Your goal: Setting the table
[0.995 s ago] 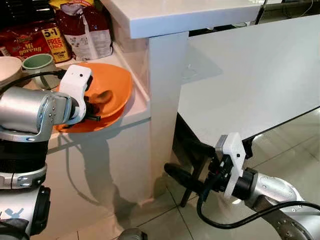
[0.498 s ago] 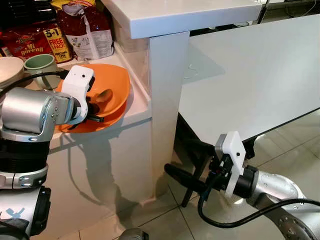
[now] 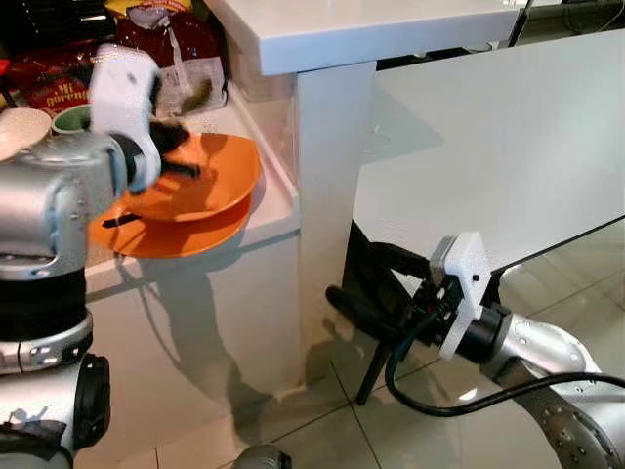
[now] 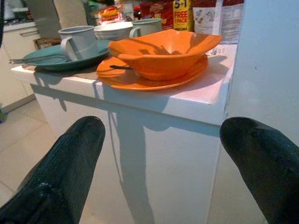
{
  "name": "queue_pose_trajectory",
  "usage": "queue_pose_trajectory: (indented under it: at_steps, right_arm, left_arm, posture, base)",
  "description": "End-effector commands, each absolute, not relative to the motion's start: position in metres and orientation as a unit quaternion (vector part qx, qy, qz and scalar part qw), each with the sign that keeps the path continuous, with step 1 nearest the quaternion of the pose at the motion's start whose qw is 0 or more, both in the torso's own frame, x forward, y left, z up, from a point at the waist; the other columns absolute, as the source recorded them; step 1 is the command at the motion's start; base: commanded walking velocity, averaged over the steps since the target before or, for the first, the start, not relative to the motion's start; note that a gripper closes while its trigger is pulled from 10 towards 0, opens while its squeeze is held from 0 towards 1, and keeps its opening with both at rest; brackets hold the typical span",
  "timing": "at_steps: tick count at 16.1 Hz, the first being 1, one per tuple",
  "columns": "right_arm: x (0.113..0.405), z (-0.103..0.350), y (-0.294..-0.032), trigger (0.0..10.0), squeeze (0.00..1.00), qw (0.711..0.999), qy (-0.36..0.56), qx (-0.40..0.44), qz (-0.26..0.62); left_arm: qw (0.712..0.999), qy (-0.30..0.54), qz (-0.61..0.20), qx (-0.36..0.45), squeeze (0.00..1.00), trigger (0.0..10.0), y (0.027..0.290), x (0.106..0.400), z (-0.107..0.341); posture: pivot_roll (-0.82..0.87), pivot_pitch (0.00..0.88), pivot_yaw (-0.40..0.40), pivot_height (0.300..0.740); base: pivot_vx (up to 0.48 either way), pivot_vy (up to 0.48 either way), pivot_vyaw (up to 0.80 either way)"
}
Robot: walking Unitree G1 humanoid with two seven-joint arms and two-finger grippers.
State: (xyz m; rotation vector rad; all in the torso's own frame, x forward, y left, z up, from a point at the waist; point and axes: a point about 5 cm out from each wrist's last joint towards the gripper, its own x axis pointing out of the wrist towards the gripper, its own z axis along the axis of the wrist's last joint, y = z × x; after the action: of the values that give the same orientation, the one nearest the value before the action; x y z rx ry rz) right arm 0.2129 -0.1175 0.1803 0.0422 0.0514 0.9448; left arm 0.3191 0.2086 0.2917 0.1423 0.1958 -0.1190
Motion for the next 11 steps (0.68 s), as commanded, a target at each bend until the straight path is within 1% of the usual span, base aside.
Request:
queue_pose_trajectory:
  at_steps: [1, 2, 3, 4, 6, 7, 9, 10, 11]
  right_arm:
    - [0.216, 0.187, -0.123, 10.0, 0.0, 0.903, 0.004, 0.017, 0.429]
    - [0.218, 0.19, -0.125, 10.0, 0.0, 0.911, -0.011, 0.025, 0.41]
    - [0.218, 0.192, -0.126, 10.0, 0.0, 0.917, -0.025, 0.033, 0.396]
    - [0.22, 0.193, -0.129, 10.0, 0.0, 0.927, -0.042, 0.034, 0.372]
    - [0.22, 0.188, -0.129, 10.0, 0.0, 0.934, -0.051, 0.025, 0.353]
    - [0.219, 0.182, -0.128, 10.0, 0.0, 0.938, -0.052, 0.021, 0.343]
    - [0.217, 0.176, -0.126, 10.0, 0.0, 0.937, -0.055, 0.038, 0.343]
    - [0.217, 0.175, -0.127, 10.0, 0.0, 0.941, -0.067, 0.052, 0.328]
    - [0.215, 0.17, -0.127, 10.0, 0.0, 0.943, -0.069, 0.062, 0.32]
  left_arm:
    - [0.997, 0.016, -0.023, 0.076, 0.0, 0.0, 0.214, 0.31, 0.31]
    - [0.994, -0.052, -0.023, 0.088, 0.0, 0.0, 0.213, 0.298, 0.315]
    - [0.987, -0.096, -0.043, 0.125, 0.0, 6.2, 0.207, 0.286, 0.312]
    - [0.978, -0.098, -0.115, 0.147, 0.0, 10.0, 0.188, 0.267, 0.292]
    - [0.98, -0.084, -0.128, 0.131, 0.0, 10.0, 0.181, 0.247, 0.266]
    - [0.982, -0.101, -0.105, 0.118, 0.0, 10.0, 0.186, 0.236, 0.246]
    - [0.985, -0.13, -0.082, 0.074, 0.0, 10.0, 0.192, 0.224, 0.232]
    - [0.984, -0.129, -0.092, 0.077, 0.0, 10.0, 0.189, 0.22, 0.226]
    - [0.987, -0.123, -0.084, 0.065, 0.0, 10.0, 0.188, 0.217, 0.219]
  posture:
    - [0.1, 0.0, 0.006, 0.74]
    - [0.11, 0.0, 0.0, 0.74]
    - [0.11, 0.0, -0.011, 0.74]
    - [0.12, 0.0, -0.024, 0.74]
    - [0.12, 0.0, -0.035, 0.74]
    - [0.12, 0.0, -0.049, 0.74]
    - [0.12, 0.0, -0.064, 0.74]
    - [0.13, 0.0, -0.071, 0.74]
    - [0.13, 0.0, -0.074, 0.74]
  base:
    - [0.0, 0.0, 0.0]
    - [0.0, 0.0, 0.0]
    - [0.0, 0.0, 0.0]
    - [0.0, 0.0, 0.0]
    - [0.0, 0.0, 0.0]
    - [0.0, 0.0, 0.0]
    - [0.0, 0.0, 0.0]
    - [0.0, 0.0, 0.0]
    - [0.0, 0.0, 0.0]
